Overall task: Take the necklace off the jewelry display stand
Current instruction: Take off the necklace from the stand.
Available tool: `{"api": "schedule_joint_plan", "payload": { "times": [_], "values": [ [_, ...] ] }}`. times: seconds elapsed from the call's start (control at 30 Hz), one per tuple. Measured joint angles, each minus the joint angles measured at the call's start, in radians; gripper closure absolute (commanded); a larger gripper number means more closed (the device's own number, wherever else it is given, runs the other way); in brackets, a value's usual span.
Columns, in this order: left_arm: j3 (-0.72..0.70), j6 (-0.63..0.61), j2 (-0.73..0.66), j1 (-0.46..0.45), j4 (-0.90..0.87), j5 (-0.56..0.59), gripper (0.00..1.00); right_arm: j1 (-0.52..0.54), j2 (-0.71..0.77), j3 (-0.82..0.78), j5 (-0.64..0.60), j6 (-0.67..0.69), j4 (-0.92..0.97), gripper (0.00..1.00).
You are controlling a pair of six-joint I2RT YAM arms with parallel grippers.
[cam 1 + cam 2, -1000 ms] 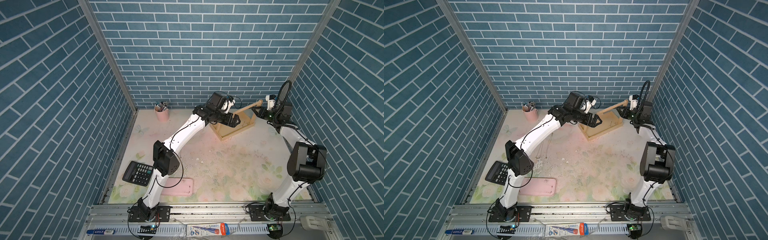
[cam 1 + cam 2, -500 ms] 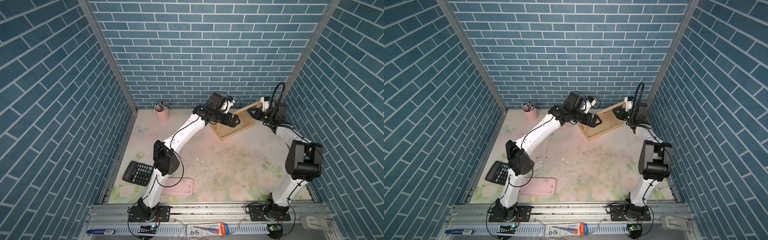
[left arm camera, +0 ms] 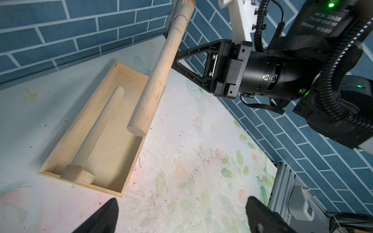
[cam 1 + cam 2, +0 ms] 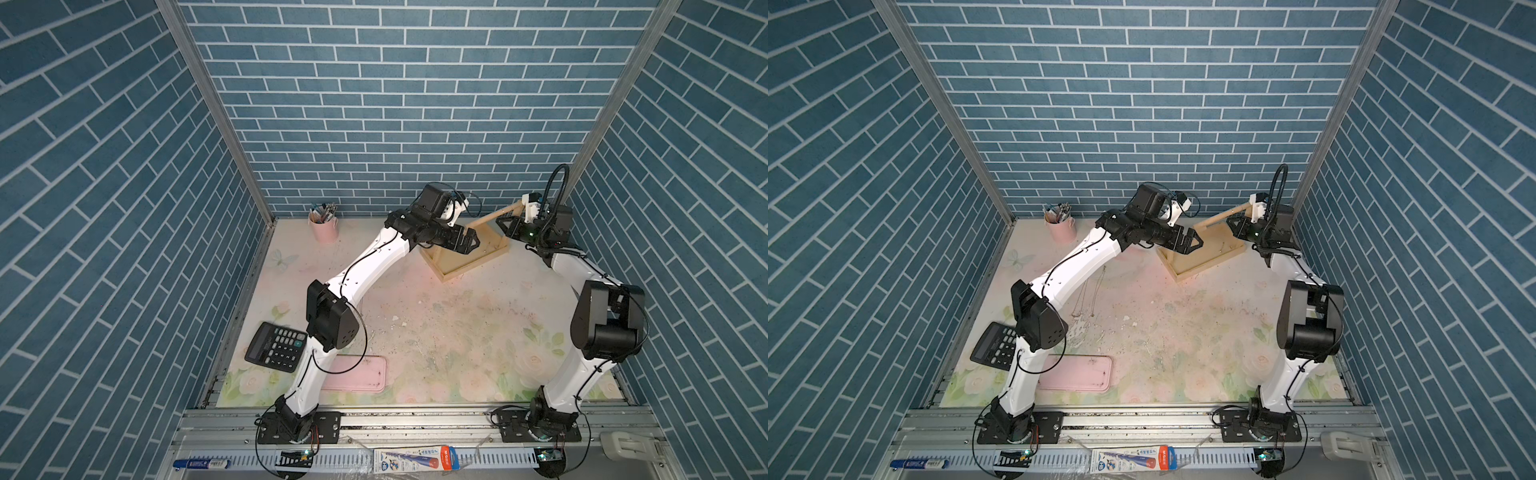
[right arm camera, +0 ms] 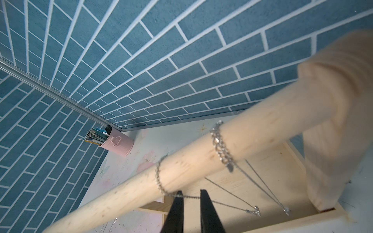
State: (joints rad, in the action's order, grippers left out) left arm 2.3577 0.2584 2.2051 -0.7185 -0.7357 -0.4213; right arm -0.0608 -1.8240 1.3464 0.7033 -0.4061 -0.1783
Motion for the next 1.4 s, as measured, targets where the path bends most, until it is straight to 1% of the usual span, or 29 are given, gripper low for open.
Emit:
{"api": "schedule_joint_plan", "payload": {
  "times": [0.27, 0.67, 0.93, 1.27, 1.4],
  "values": [
    [0.000, 0.000, 0.000, 0.000, 0.000, -0.005, 0.01, 0.002, 0.000, 0.000, -0.006, 0.003, -0.026, 0.86],
    [-0.008, 0.000, 0.000, 0.000, 0.007, -0.010, 0.01, 0.009, 0.000, 0.000, -0.012, 0.010, -0.039, 0.97],
    [-0.046, 0.015, 0.000, 0.000, 0.015, -0.011, 0.01, 0.010, 0.011, -0.018, -0.020, 0.011, -0.038, 0.98],
    [-0.101, 0.045, -0.003, 0.000, 0.038, -0.017, 0.01, 0.020, 0.073, -0.027, -0.030, 0.015, -0.013, 0.98],
    [-0.126, 0.053, -0.024, 0.000, 0.047, -0.017, 0.01, 0.032, 0.094, -0.027, -0.032, 0.022, 0.005, 0.98]
  ]
}}
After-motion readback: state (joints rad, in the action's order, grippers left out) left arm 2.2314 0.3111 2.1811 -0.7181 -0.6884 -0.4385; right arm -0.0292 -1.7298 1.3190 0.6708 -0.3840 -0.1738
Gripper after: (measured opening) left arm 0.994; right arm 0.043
